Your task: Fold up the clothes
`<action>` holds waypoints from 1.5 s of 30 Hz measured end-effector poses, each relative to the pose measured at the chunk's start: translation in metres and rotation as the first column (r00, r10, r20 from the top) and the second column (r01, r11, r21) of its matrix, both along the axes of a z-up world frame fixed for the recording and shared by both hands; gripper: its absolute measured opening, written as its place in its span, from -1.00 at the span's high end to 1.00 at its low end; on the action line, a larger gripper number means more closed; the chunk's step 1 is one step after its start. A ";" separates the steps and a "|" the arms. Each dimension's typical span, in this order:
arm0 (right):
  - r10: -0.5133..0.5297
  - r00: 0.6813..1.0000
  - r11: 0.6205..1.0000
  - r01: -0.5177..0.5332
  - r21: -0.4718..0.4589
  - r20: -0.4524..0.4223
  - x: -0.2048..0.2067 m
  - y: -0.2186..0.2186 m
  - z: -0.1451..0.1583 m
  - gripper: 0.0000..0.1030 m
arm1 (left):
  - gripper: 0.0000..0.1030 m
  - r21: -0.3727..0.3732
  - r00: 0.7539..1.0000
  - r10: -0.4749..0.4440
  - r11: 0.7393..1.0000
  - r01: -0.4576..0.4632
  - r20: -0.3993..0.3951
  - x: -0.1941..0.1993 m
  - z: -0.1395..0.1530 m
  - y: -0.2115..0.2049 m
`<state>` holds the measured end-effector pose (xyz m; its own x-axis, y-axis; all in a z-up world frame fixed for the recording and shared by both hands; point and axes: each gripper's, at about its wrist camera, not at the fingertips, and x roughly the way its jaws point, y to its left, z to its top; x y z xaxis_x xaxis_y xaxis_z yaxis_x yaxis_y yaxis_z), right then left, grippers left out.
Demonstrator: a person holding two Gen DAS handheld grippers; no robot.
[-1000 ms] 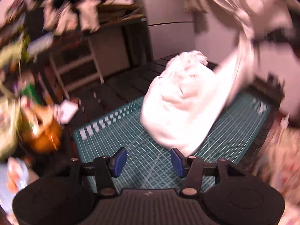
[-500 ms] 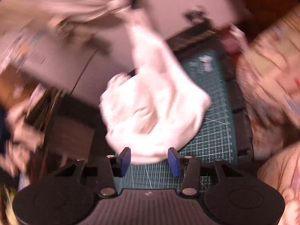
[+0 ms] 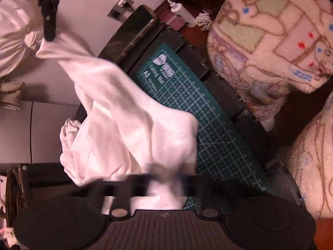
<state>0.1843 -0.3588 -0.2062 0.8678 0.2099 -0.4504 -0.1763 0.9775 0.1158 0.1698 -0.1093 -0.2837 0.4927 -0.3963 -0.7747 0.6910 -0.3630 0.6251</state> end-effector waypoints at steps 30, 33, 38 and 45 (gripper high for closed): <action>0.629 0.692 0.344 -0.657 -0.671 -0.355 -0.062 0.143 -0.087 0.64 | 0.94 -0.610 0.692 0.648 0.419 -0.673 -0.317 0.029 0.131 0.120; 0.634 0.649 0.313 -0.713 -0.627 -0.421 -0.048 0.146 -0.087 0.64 | 0.94 -0.603 0.686 0.650 0.416 -0.681 -0.326 0.033 0.127 0.122; 0.636 0.566 0.262 -0.797 -0.544 -0.524 -0.023 0.151 -0.089 0.65 | 0.94 -0.581 0.680 0.650 0.423 -0.695 -0.340 0.036 0.117 0.126; 0.632 0.461 0.195 -0.873 -0.448 -0.624 0.000 0.156 -0.091 0.89 | 0.93 -0.569 0.670 0.648 0.416 -0.709 -0.362 0.039 0.108 0.128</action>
<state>0.1842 -0.2025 -0.2971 0.2894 0.2509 -0.9237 -0.9530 0.1657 -0.2535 0.2088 0.0190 -0.1760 0.7804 -0.3400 -0.5248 0.5842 0.6957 0.4180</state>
